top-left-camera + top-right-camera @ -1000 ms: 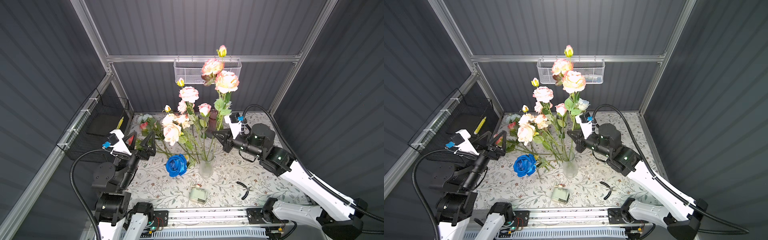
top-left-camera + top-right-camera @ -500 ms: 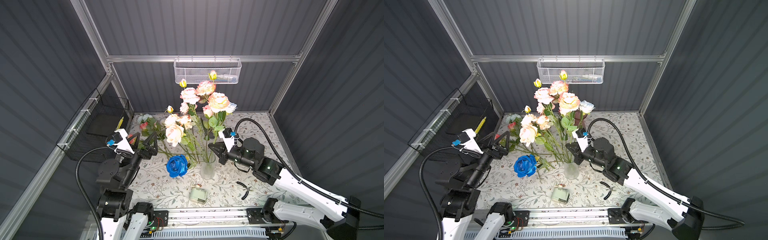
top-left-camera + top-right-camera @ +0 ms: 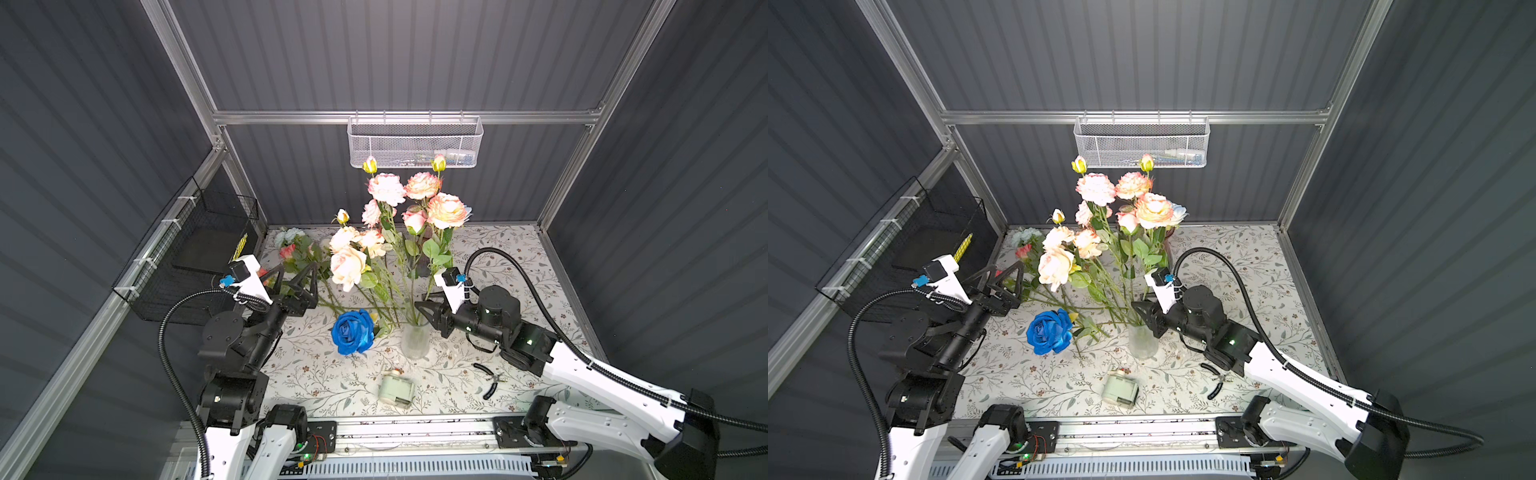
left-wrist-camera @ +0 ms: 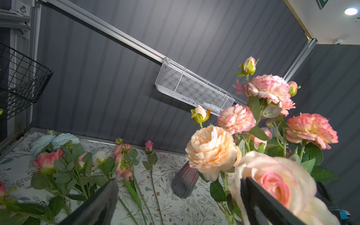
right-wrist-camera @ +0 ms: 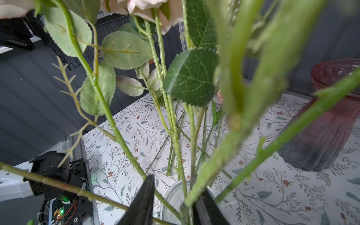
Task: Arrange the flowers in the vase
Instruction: 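Open the right gripper to release the pink rose in the vase, then withdraw right gripper from the vase while left gripper returns to the bunch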
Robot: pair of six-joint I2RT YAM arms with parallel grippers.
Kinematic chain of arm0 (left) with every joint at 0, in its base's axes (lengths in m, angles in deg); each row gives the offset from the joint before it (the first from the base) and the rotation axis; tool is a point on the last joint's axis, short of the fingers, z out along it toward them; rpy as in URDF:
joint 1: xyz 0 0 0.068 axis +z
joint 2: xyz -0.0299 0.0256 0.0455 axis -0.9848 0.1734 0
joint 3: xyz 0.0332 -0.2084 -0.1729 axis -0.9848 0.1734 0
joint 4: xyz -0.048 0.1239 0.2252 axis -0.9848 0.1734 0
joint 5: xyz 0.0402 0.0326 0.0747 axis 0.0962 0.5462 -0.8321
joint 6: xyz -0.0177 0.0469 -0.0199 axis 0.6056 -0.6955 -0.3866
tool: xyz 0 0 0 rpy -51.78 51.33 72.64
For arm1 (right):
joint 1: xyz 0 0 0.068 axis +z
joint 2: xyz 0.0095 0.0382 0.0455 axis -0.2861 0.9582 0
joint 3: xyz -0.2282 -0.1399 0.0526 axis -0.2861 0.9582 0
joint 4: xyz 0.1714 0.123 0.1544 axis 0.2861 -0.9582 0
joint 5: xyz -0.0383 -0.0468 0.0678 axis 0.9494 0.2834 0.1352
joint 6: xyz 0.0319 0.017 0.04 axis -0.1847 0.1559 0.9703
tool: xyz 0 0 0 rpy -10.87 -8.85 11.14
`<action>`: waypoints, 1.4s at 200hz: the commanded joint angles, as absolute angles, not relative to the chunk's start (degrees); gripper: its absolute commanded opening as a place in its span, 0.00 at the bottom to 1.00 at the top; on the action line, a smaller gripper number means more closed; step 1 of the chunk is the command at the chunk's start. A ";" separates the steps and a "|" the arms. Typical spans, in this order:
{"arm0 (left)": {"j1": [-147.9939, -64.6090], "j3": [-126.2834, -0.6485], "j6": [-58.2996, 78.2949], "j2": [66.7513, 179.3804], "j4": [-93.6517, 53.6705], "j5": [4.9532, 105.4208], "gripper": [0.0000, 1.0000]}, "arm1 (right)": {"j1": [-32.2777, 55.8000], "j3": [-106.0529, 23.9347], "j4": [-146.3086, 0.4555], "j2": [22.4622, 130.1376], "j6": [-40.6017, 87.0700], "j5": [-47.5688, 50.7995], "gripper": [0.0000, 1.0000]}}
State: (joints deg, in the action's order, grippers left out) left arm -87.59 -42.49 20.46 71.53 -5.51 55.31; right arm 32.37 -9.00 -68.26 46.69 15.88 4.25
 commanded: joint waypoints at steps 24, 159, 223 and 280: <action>-87.88 -42.03 21.30 71.86 -6.98 56.54 1.00 | 33.22 -7.10 -64.82 43.49 16.17 4.64 0.60; -87.92 -40.47 23.36 71.62 -3.29 49.86 1.00 | 33.48 -3.30 -65.87 34.62 20.77 3.65 0.99; -87.92 -38.71 26.11 70.50 -1.11 44.05 1.00 | 33.48 -1.58 -67.73 29.16 24.59 3.19 0.99; -87.88 -35.55 29.12 68.53 1.57 39.11 1.00 | 33.48 4.45 -69.31 21.77 32.05 4.22 0.99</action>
State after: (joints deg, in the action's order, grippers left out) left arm -87.59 -37.03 26.78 69.57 -0.22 42.29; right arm 33.16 1.82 -68.45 24.31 27.31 3.59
